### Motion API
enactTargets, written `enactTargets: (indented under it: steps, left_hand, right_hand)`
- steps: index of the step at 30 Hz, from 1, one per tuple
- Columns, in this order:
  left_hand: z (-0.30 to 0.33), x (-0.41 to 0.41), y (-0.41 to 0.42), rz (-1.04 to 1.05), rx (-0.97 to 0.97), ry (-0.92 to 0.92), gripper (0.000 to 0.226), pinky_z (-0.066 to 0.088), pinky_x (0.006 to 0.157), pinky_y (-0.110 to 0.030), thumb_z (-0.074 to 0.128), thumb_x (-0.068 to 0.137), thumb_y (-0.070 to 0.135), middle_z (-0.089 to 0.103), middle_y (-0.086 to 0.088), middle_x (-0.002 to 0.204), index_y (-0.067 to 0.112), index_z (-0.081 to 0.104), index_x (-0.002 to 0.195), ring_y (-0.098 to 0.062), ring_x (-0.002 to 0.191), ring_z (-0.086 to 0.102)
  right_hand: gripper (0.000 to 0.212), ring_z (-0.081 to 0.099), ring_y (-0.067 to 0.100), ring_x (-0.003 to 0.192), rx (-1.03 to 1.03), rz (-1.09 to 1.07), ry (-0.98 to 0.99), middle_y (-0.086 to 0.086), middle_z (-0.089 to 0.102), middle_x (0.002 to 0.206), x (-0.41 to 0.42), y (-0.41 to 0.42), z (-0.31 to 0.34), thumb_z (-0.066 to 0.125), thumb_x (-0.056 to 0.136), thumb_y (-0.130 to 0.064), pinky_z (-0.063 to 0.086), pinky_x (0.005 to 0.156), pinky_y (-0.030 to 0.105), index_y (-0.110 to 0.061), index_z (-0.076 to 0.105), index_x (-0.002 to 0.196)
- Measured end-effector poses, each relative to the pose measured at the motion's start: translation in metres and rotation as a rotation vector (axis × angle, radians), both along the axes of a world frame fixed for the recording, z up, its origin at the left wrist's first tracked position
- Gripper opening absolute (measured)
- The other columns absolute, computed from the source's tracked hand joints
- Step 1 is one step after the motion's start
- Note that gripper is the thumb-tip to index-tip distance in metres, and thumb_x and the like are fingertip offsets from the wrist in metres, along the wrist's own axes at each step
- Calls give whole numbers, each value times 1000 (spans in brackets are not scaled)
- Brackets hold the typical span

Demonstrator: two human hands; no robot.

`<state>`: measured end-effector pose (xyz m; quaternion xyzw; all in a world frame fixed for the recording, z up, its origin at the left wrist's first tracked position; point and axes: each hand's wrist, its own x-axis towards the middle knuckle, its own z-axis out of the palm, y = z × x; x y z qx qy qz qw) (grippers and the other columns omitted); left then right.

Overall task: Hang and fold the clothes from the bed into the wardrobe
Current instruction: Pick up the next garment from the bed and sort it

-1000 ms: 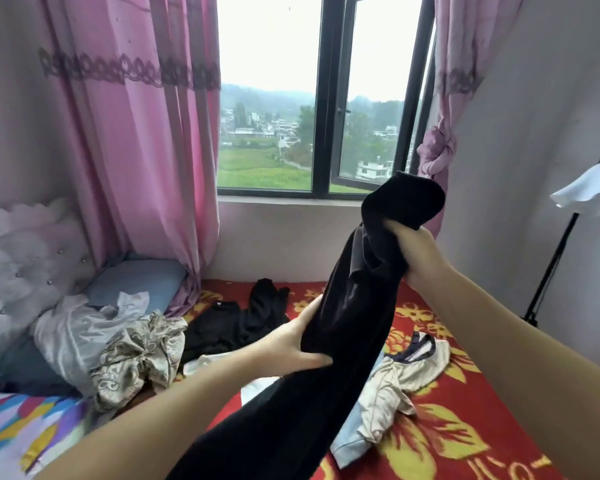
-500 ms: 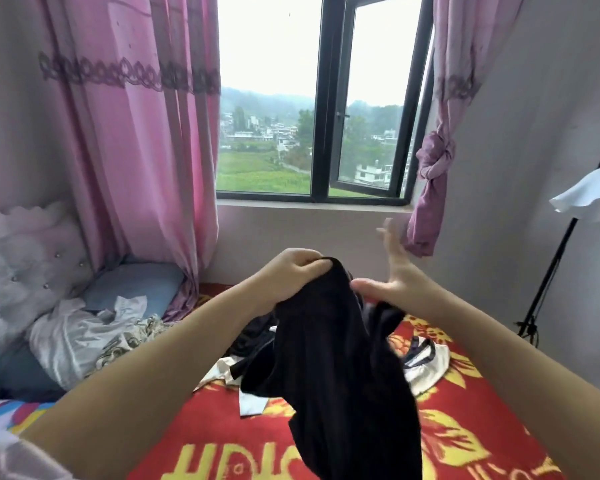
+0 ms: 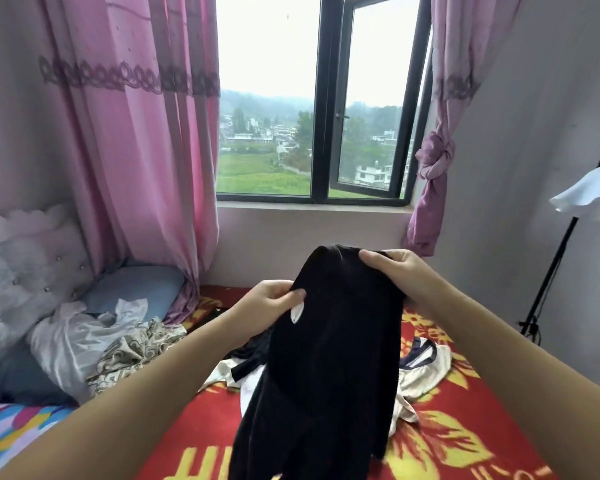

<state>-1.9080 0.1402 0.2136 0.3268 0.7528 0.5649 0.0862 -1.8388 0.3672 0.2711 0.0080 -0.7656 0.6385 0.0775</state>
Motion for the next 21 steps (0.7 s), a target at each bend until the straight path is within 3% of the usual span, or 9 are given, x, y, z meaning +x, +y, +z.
enactTargets:
  steps: [2, 5, 7, 9, 11, 14, 17, 19, 21]
  left_hand:
    - [11, 5, 3, 34, 48, -16, 48, 43, 82, -36, 50, 91, 32, 62, -21, 88, -15, 56, 98, -21, 82, 55]
    - [20, 11, 16, 18, 53, -29, 25, 46, 77, -39, 51, 96, 26, 63, -17, 88, 5, 66, 96, -23, 79, 56]
    - [19, 15, 23, 10, 31, -9, 22, 38, 65, -35, 53, 94, 26, 56, -9, 74, 9, 63, 83, -20, 69, 48]
    - [17, 16, 25, 13, 50, -40, 22, 36, 56, -25, 54, 95, 21, 51, 2, 63, 9, 60, 78, -12, 58, 45]
    - [17, 16, 21, -11, 14, -49, 14, 36, 52, -18, 58, 92, 14, 52, 8, 60, 12, 60, 78, -6, 55, 45]
    - [16, 7, 16, 42, -202, 86, 7, 40, 58, -20, 58, 79, 13, 55, 7, 67, 18, 59, 83, -9, 60, 48]
    - [12, -8, 3, 292, -359, 293, 7, 39, 61, -21, 59, 81, 13, 57, 4, 74, 19, 58, 82, -13, 66, 52]
    - [11, -19, -16, 404, -386, 333, 10, 39, 63, -22, 60, 83, 14, 58, 1, 80, 21, 59, 76, -16, 73, 55]
    - [14, -29, -40, 449, -302, 251, 26, 41, 62, -23, 58, 82, 4, 61, 5, 71, 25, 61, 66, -11, 66, 56]
  right_hand:
    - [22, 66, 23, 82, 75, 59, -9, 11, 70, 94, -2, 3, -5, 61, 93, -23, 53, 70, 28, -5, 69, 102]
    - [31, 66, 23, 97, 242, 271, -86, 8, 68, 108, 0, -9, -16, 63, 92, -30, 50, 86, 36, -17, 61, 120]
    - [24, 63, 17, 90, 288, 364, -95, 9, 67, 98, 2, -21, -27, 62, 93, -23, 49, 84, 32, -12, 61, 114]
    - [13, 55, 14, 75, 315, 273, -23, 5, 59, 79, -1, -31, -35, 58, 91, -18, 46, 72, 36, -7, 63, 90]
    - [20, 43, 12, 61, 389, 94, 57, -1, 46, 62, -5, -33, -34, 51, 84, -18, 36, 62, 35, -12, 55, 66]
    - [28, 35, 8, 51, 472, -112, 167, -5, 38, 54, -11, -36, -22, 47, 87, -11, 30, 53, 30, -14, 46, 59]
    - [35, 29, 7, 47, 310, -228, 215, -4, 31, 51, -16, -33, -7, 47, 89, -9, 25, 48, 29, -16, 37, 55]
    - [29, 40, 10, 50, 298, -186, 175, 1, 44, 55, -15, -21, 7, 51, 88, -13, 34, 51, 27, -10, 50, 59]
    - [11, 56, 10, 62, 529, -72, 102, -1, 64, 72, -12, -6, 21, 59, 86, -18, 46, 62, 24, -12, 67, 82]
